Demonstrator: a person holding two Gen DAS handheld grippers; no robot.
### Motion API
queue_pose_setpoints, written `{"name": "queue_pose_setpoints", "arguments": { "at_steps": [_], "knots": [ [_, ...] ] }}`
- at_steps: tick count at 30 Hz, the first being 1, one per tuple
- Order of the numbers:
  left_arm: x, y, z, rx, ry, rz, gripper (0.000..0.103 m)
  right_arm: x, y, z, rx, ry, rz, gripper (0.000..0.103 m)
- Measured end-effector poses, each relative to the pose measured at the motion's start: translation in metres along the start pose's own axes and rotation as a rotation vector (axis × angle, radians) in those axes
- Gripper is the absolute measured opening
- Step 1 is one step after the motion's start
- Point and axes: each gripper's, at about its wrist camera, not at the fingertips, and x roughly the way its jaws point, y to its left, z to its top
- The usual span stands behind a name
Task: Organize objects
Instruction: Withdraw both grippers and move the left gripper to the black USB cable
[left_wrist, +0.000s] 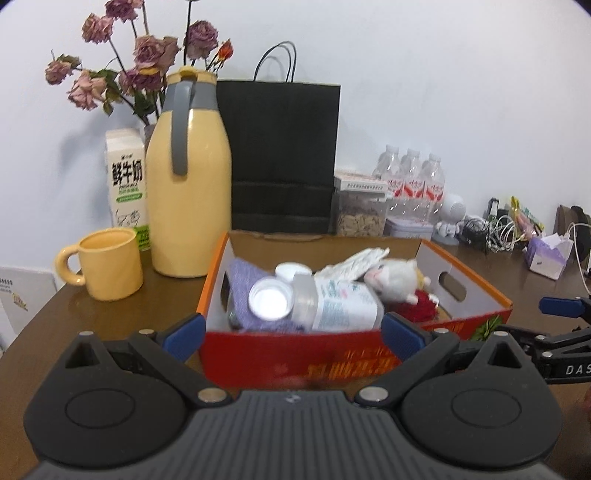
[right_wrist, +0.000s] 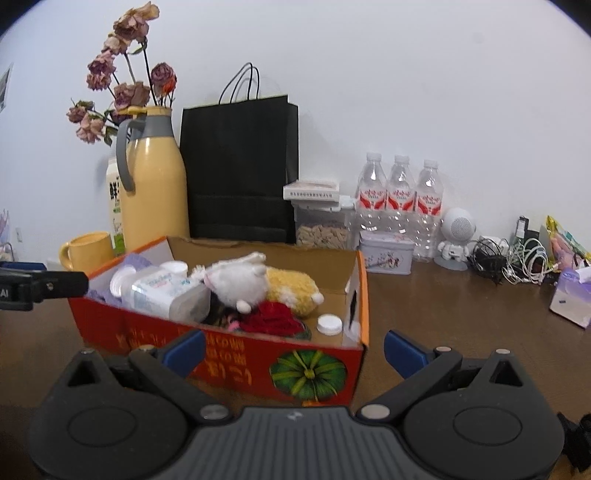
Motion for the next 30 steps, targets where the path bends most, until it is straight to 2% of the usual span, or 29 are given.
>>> {"name": "queue_pose_setpoints", "arguments": {
  "at_steps": [8,15,19,23,27,29,30],
  "knots": [
    [-0.003,0.008,-0.024,-0.008,0.081,0.03,0.103,-0.004,-0.01,-0.025,-0.015,0.095,-0.032,0.103],
    [0.001,0.012,-0.037,-0.015,0.126,0.052,0.103,0.013,-0.012,-0.034,-0.002,0.168,-0.067,0.101],
    [0.002,0.014,-0.039,-0.021,0.138,0.054,0.103,0.031,-0.011,-0.034,0.034,0.206,-0.08,0.09],
    [0.004,0.015,-0.04,-0.024,0.149,0.055,0.103,0.047,-0.011,-0.031,0.071,0.227,-0.119,0.073],
    [0.005,0.015,-0.041,-0.026,0.16,0.053,0.103,0.056,-0.014,-0.03,0.112,0.24,-0.121,0.064],
    [0.004,0.016,-0.041,-0.029,0.157,0.051,0.103,0.058,-0.013,-0.03,0.117,0.24,-0.117,0.051],
    [0.004,0.016,-0.041,-0.031,0.156,0.052,0.103,0.058,-0.012,-0.03,0.115,0.241,-0.118,0.049]
  ]
}}
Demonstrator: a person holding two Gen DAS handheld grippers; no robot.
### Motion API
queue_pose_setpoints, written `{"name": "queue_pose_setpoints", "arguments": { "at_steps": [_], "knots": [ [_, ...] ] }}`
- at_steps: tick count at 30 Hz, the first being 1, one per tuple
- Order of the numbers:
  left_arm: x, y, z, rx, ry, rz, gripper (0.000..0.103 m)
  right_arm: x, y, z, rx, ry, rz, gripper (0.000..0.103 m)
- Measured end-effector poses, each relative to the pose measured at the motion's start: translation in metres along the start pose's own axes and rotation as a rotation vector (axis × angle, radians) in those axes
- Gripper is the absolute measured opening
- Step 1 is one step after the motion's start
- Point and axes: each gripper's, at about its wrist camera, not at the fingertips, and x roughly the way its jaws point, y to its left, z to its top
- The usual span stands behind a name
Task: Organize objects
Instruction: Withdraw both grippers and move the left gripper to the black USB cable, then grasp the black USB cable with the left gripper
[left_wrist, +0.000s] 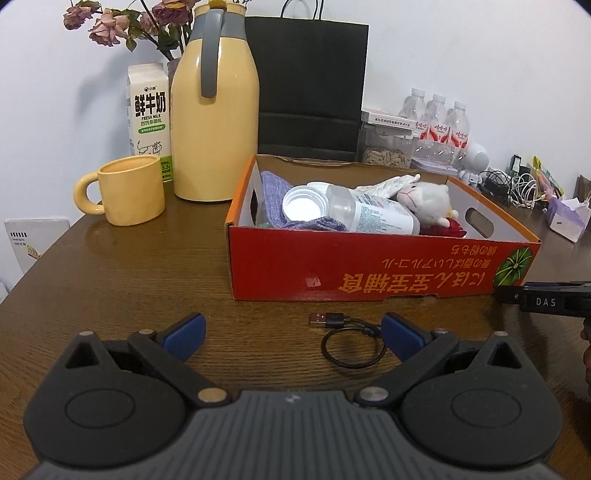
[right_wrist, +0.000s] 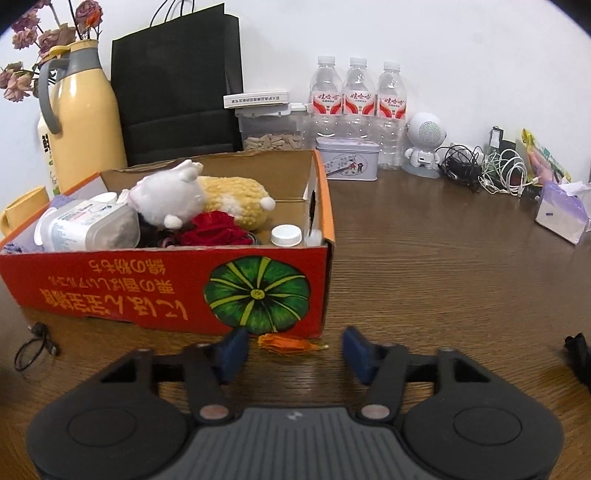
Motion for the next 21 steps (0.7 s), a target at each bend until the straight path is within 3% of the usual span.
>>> {"name": "queue_pose_setpoints", "arguments": {
  "at_steps": [2,9,21],
  "knots": [
    [0.0,0.0,0.0,-0.001,0.001,0.001,0.103,0.0,0.002,0.001,-0.005,-0.002,0.006,0.04],
    [0.001,0.0,-0.001,0.001,0.003,0.007,0.103,-0.005,0.001,0.001,-0.002,-0.021,0.012,0.04],
    [0.006,-0.001,-0.003,0.015,0.013,0.023,0.103,-0.034,0.006,-0.007,-0.046,-0.131,0.031,0.04]
  ]
}}
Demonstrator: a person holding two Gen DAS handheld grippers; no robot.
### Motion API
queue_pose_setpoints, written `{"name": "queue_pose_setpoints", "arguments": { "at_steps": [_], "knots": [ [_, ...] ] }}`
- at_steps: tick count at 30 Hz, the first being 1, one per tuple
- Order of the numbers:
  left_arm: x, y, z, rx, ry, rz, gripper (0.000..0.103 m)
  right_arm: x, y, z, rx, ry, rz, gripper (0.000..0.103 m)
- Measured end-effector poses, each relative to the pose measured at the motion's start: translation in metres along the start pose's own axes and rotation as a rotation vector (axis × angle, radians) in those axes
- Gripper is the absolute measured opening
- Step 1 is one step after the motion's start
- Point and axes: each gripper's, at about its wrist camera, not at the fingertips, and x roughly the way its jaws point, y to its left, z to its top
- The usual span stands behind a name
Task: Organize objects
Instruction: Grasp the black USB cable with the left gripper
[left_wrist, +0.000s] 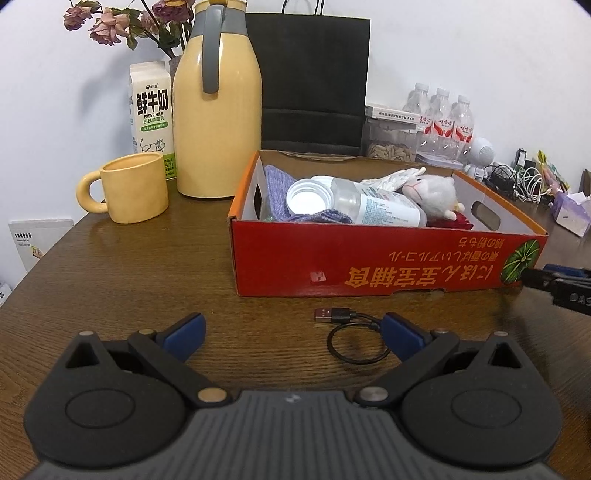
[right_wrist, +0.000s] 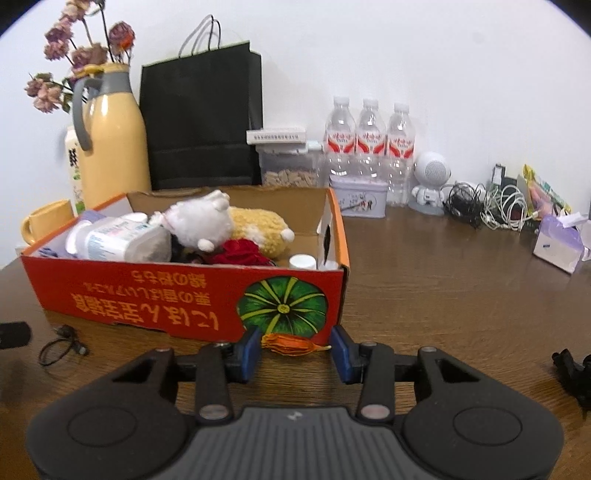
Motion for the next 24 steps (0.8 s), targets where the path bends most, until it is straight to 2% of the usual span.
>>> {"name": "queue_pose_setpoints", "arguments": {
  "at_steps": [9,16,24],
  "knots": [
    [0.005,-0.008,-0.003,0.014,0.02,-0.001,0.103,-0.02,0.007,-0.001,-0.023,-0.062,0.059,0.04],
    [0.015,-0.021,-0.002,0.023,0.048,-0.03,0.103,-0.028,0.011,-0.002,-0.031,-0.087,0.101,0.04],
    [0.037,-0.039,0.005,0.066,0.075,-0.002,0.103,-0.034,0.013,-0.002,-0.033,-0.108,0.132,0.04]
  ]
}}
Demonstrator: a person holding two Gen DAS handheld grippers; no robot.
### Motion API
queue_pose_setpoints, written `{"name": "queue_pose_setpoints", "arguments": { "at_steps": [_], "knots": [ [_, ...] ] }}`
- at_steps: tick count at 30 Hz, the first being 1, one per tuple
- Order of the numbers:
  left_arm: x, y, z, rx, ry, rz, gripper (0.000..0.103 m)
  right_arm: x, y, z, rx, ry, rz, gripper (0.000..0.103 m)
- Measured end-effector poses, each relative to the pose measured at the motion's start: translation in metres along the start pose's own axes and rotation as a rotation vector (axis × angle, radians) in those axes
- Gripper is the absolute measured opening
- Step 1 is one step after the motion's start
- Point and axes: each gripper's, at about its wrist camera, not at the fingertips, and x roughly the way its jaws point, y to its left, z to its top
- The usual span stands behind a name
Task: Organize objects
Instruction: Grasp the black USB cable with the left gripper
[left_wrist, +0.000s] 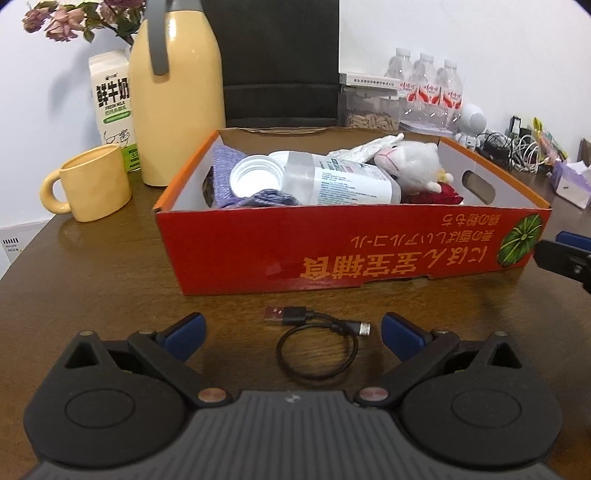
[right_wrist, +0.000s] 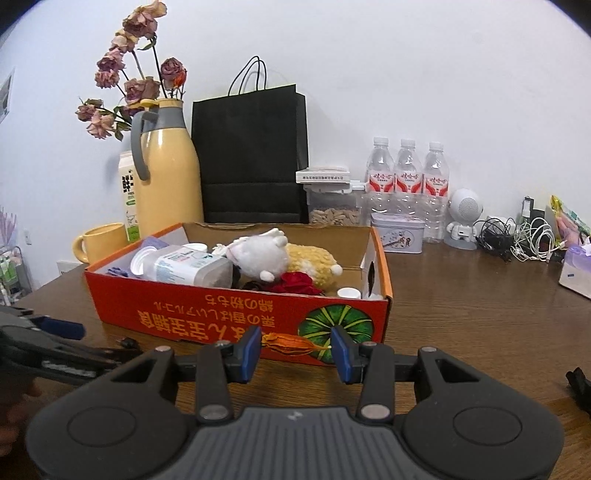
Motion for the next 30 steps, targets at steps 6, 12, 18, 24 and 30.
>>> {"name": "queue_pose_setpoints", "arguments": {
  "at_steps": [6,12,18,24,30],
  "knots": [
    [0.011,-0.001,0.001,0.016,0.033,-0.004,0.103,-0.003,0.001,0.001,-0.001,-0.012,0.016,0.04],
    [0.01,0.002,0.001,0.028,0.04,-0.047,0.095,-0.005,0.002,0.001,0.0,-0.019,0.024,0.04],
    [-0.001,0.001,-0.001,0.029,0.006,-0.068,0.054,-0.006,0.002,0.001,0.0,-0.019,0.024,0.04],
    [-0.008,0.001,-0.002,0.022,-0.024,-0.077,0.043,-0.006,0.002,0.001,-0.002,-0.018,0.023,0.04],
    [-0.017,-0.002,-0.006,0.041,-0.043,-0.083,0.027,-0.005,0.003,0.0,-0.009,-0.018,0.019,0.04]
  ]
}}
